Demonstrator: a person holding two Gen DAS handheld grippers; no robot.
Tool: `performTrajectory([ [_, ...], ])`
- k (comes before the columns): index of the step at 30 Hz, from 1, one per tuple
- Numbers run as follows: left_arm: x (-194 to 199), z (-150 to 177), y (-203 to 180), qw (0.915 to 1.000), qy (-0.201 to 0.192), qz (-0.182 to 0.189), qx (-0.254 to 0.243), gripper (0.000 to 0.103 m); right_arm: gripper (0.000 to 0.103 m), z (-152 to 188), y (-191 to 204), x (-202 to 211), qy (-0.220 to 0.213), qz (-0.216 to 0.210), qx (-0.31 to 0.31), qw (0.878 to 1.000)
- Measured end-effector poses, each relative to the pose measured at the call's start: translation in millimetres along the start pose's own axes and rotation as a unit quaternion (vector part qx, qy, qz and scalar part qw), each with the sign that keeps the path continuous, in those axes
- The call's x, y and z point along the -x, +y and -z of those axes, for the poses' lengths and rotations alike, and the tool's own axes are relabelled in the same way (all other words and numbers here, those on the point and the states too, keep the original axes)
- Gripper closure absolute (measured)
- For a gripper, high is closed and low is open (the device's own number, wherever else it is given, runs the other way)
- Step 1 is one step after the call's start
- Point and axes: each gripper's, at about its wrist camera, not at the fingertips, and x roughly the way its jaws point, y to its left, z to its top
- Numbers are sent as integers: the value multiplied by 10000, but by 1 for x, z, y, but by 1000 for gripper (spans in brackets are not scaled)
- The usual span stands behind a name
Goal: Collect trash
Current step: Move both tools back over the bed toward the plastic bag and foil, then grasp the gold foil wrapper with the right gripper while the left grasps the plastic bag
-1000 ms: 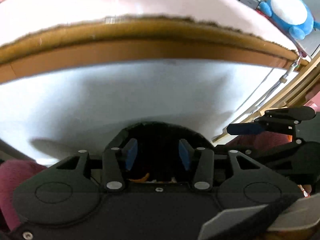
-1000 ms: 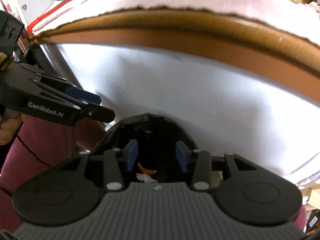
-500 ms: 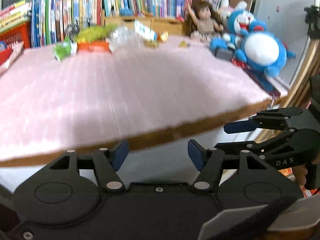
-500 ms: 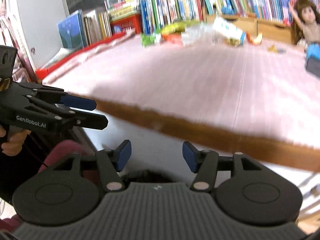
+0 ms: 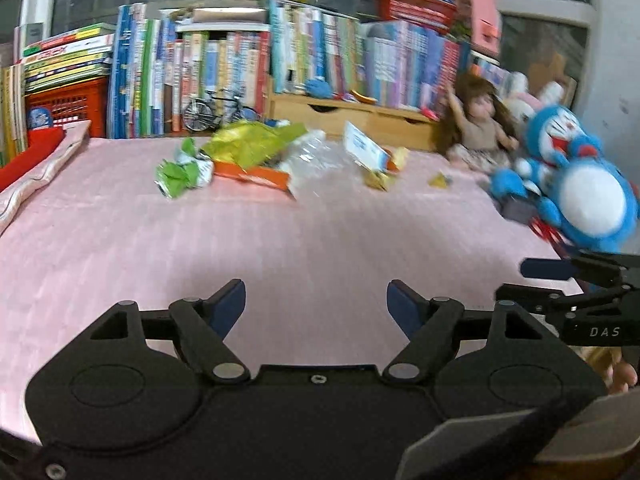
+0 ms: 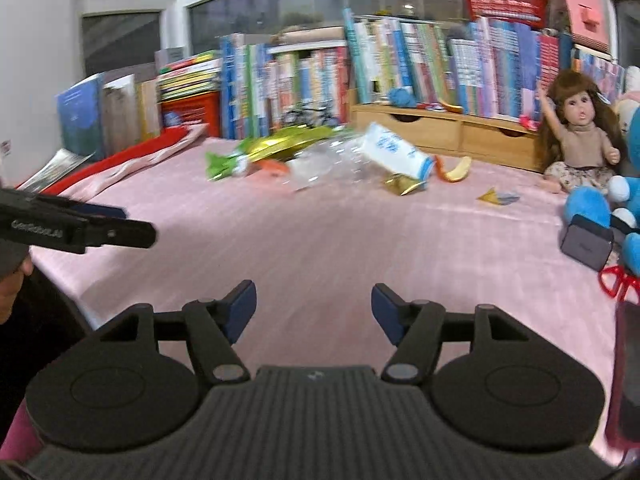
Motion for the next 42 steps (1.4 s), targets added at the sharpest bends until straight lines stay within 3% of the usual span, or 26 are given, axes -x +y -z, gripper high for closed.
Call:
performTrajectory([
  [7,-54,-41,22,9989,-19,-207,429,25,27,-37,-28,-44,0,418,-273,9988],
  [15,-115,-70,4,9972,-299,216,654,20,27,-75,-51,-102,145,660,-602,9959],
  [21,-167,-78,-7,9963,-244,-222,793,20,27,-92,-72,-145,257,874,-653,9937],
  [27,-199,-69,-15,9963,-178,-550,635,20,28,-104,-110,-181,431,600,-1497,9860],
  [32,-215,-64,-23,9969,-160,-604,475,19,30,-107,-118,-210,579,589,-1549,9845],
  [42,-237,-70,-14,9920,-175,-477,1158,22,35,-107,-118,-239,546,379,-1749,9823],
])
